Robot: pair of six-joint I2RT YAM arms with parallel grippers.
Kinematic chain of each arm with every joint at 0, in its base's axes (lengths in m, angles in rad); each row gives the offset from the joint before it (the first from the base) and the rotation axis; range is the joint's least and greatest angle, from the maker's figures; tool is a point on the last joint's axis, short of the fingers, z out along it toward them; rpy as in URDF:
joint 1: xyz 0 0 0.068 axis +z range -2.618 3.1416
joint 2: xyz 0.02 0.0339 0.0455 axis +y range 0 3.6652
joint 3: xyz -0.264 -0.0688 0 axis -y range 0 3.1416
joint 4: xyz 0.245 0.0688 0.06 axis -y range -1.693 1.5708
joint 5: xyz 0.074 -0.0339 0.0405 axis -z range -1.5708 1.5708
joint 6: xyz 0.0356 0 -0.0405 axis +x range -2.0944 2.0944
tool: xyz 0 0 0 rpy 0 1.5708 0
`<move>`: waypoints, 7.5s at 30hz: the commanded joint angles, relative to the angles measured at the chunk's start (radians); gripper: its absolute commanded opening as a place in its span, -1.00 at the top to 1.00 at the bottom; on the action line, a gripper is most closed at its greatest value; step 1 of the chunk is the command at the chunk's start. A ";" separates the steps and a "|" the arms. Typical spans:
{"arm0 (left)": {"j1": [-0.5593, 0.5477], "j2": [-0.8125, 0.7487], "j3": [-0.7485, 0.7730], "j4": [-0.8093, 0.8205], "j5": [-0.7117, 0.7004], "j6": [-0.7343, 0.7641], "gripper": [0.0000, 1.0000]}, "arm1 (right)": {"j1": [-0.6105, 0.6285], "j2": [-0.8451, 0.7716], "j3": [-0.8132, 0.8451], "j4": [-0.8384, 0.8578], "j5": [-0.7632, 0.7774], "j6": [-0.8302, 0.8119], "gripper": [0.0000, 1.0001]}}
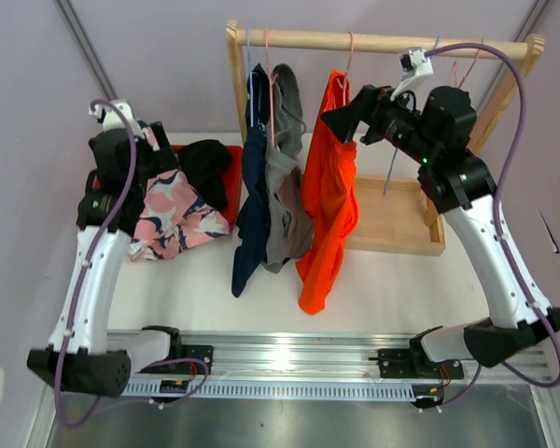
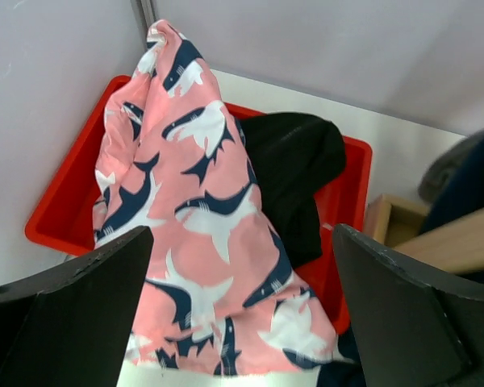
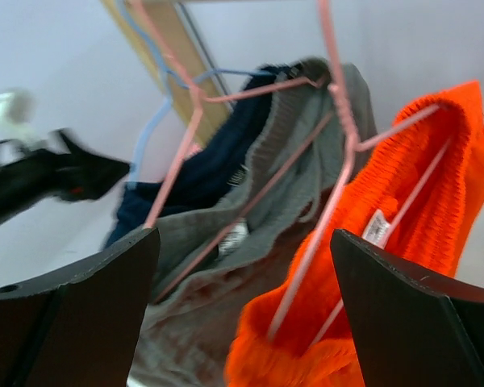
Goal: Remove the shorts from the hanger
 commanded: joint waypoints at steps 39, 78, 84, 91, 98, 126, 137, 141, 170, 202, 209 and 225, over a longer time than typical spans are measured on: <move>-0.763 -0.171 -0.009 0.107 0.183 0.079 -0.98 | 0.102 -0.029 0.050 0.055 0.314 -0.007 1.00; -1.241 0.317 0.097 0.408 0.025 0.010 1.00 | 0.206 -0.190 0.015 -0.126 0.758 0.151 1.00; -1.302 0.217 -0.030 0.388 -0.026 -0.021 1.00 | 0.180 -0.179 0.036 -0.136 0.753 0.138 1.00; -1.460 0.090 -0.233 0.408 -0.129 -0.108 1.00 | 0.118 -0.167 0.056 -0.148 0.709 0.143 1.00; -1.537 0.111 -0.356 0.447 -0.153 -0.199 1.00 | 0.078 -0.166 0.066 -0.169 0.663 0.158 1.00; -1.201 0.227 -0.027 0.254 -0.231 -0.172 1.00 | 0.076 -0.135 0.335 -0.531 0.483 0.206 1.00; -1.497 0.013 -0.011 -0.119 -0.494 -0.361 1.00 | -0.008 0.075 0.371 -0.369 0.436 0.169 1.00; -1.499 -0.076 -0.009 -0.182 -0.566 -0.311 1.00 | -0.025 0.065 0.300 -0.338 0.419 0.183 1.00; -0.500 0.025 0.667 -0.227 -0.446 0.277 1.00 | -0.057 -0.350 -0.200 -0.353 0.448 0.184 -0.98; -0.003 0.508 1.118 0.040 -0.364 0.309 1.00 | -0.065 -0.367 -0.477 -0.231 0.344 0.210 -0.99; 0.034 0.651 1.099 -0.033 -0.236 0.196 1.00 | -0.064 -0.379 -0.543 -0.122 0.223 0.192 -0.99; 0.002 0.122 0.163 0.068 -0.041 0.022 -0.98 | 0.268 -0.003 0.054 -0.034 0.184 0.103 -0.93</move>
